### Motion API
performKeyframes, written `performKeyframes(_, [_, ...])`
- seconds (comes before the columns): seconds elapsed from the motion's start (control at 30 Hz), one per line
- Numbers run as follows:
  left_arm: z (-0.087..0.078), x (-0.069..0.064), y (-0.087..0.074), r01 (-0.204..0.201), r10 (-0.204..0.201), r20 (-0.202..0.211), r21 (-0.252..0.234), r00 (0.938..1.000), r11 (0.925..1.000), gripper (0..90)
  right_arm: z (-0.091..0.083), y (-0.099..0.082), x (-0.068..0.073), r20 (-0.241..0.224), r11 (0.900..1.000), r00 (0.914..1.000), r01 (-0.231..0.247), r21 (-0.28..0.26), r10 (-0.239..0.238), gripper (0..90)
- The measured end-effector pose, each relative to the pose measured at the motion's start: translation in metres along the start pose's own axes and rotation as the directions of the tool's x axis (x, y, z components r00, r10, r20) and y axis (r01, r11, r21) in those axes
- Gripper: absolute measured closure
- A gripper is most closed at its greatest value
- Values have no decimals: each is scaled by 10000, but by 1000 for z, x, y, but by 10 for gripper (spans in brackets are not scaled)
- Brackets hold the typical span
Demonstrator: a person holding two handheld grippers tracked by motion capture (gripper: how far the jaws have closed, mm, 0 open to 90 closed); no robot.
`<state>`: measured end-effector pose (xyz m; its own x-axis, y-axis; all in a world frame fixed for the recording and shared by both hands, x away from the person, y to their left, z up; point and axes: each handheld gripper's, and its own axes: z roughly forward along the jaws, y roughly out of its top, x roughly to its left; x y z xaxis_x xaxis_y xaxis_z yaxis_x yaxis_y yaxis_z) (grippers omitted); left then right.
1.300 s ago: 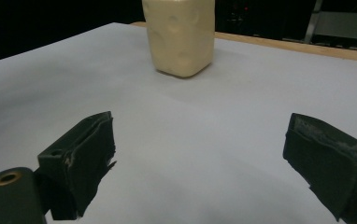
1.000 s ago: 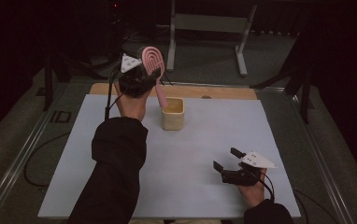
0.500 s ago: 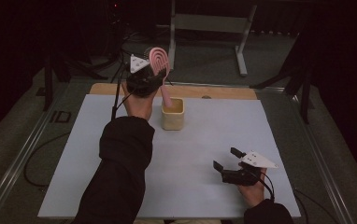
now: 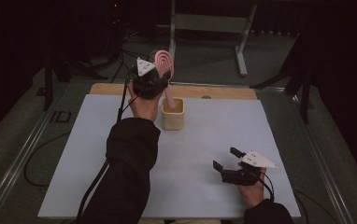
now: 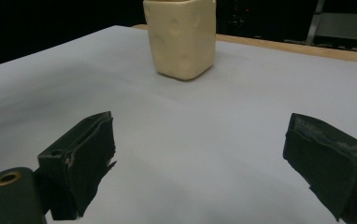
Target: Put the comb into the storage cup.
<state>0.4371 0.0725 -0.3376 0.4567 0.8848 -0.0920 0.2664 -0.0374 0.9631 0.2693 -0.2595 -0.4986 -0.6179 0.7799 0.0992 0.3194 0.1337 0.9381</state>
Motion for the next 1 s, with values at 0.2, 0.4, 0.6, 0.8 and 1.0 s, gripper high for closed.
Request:
performKeyframes(0.2, [3, 0, -2, 11, -11, -52, 65, 10000, 10000, 647, 0, 0, 0, -5, 10000, 10000, 0, -7, 0, 88])
performKeyframes(0.4, [5, -3, -5, -29, 29, -40, 83, 10000, 10000, 647, 0, 0, 0, -9, 10000, 10000, -19, -3, 19, 88])
performKeyframes(0.6, [8, -6, -9, -67, 67, -10, 163, 10000, 9998, 647, 0, 0, 0, -14, 10000, 10000, -29, 0, 29, 88])
performKeyframes(0.8, [13, -9, -13, -72, 71, 40, 244, 10000, 9997, 647, 0, 0, 0, -17, 10000, 10000, -27, 0, 27, 88])
performKeyframes(1.0, [15, -12, -17, -23, 21, 63, 264, 10000, 9996, 647, 0, 0, 0, -33, 10000, 10000, -38, -5, 38, 88])
